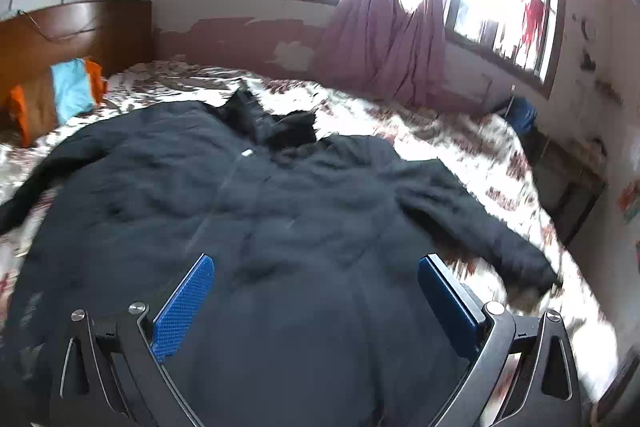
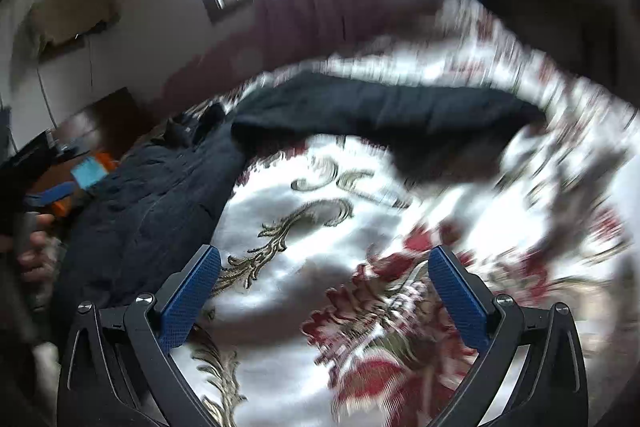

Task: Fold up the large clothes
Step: 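Move the right tool to the jacket sleeve and grasp its cuff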

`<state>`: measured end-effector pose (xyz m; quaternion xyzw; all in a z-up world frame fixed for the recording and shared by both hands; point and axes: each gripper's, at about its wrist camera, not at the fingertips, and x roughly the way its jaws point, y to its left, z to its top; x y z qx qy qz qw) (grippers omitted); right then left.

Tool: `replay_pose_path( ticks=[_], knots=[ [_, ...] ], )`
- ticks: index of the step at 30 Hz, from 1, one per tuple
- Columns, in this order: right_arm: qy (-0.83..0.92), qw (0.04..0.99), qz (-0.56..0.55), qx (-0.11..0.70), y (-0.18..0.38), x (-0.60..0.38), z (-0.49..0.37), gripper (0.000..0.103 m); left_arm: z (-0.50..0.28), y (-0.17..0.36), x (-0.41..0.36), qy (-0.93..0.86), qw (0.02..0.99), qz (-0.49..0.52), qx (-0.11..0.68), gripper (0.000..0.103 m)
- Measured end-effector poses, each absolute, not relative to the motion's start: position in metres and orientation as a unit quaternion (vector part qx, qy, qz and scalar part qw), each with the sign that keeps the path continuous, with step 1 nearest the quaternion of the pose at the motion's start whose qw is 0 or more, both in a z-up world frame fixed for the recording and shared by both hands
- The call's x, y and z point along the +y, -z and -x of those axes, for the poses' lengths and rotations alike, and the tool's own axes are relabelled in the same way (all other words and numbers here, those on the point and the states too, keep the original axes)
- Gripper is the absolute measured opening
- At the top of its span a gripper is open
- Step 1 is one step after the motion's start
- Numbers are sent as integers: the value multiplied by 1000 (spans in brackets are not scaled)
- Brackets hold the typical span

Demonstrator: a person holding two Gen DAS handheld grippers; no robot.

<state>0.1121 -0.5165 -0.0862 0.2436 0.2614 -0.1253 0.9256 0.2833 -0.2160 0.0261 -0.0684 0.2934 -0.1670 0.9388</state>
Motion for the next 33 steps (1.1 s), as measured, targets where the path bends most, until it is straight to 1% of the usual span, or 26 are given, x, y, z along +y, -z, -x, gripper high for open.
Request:
replay_pose_path(
  ticks=[2, 4, 7, 9, 13, 15, 22, 25, 26, 27, 28, 29, 30, 31, 32, 33],
  knots=[
    [112, 914, -286, 266, 88, -537, -125, 102, -313, -24, -235, 184, 935, 86, 290, 102],
    [116, 910, -305, 257, 86, -548, -135, 102, -338, -18, -253, 194, 931, 86, 298, 102],
    [137, 911, -319, 223, 86, -568, -147, 102, -375, -1, -278, 203, 919, 70, 331, 102],
    [152, 900, -341, 223, 95, -580, -157, 102, -392, 19, -290, 201, 915, 60, 343, 102],
    [175, 850, -436, 239, 124, -614, -181, 102, -414, 57, -302, 197, 900, 48, 387, 102],
    [193, 825, -483, 221, 135, -635, -188, 102, -424, 72, -308, 196, 888, 44, 413, 102],
    [249, 767, -570, 159, 151, -678, -211, 102, -427, 81, -315, 196, 881, 25, 429, 103],
    [277, 750, -578, 162, 151, -678, -226, 102, -430, 84, -312, 203, 878, 36, 433, 103],
    [285, 751, -572, 163, 146, -675, -232, 97, -430, 84, -311, 205, 877, 39, 434, 103],
    [294, 752, -567, 163, 139, -673, -238, 85, -430, 84, -310, 208, 875, 41, 435, 103],
    [304, 753, -560, 166, 134, -673, -241, 80, -432, 83, -309, 211, 874, 44, 435, 103],
    [311, 756, -551, 169, 128, -670, -245, 68, -431, 81, -306, 215, 872, 47, 436, 103],
    [311, 761, -543, 170, 121, -671, -246, 49, -431, 79, -304, 219, 870, 50, 439, 103],
    [317, 766, -532, 173, 115, -669, -249, 37, -431, 77, -302, 223, 868, 52, 441, 103],
    [323, 766, -526, 177, 109, -672, -246, 21, -430, 75, -300, 226, 866, 53, 443, 102],
    [325, 767, -524, 176, 106, -673, -246, 17, -429, 72, -298, 228, 864, 52, 445, 102]
  ],
)
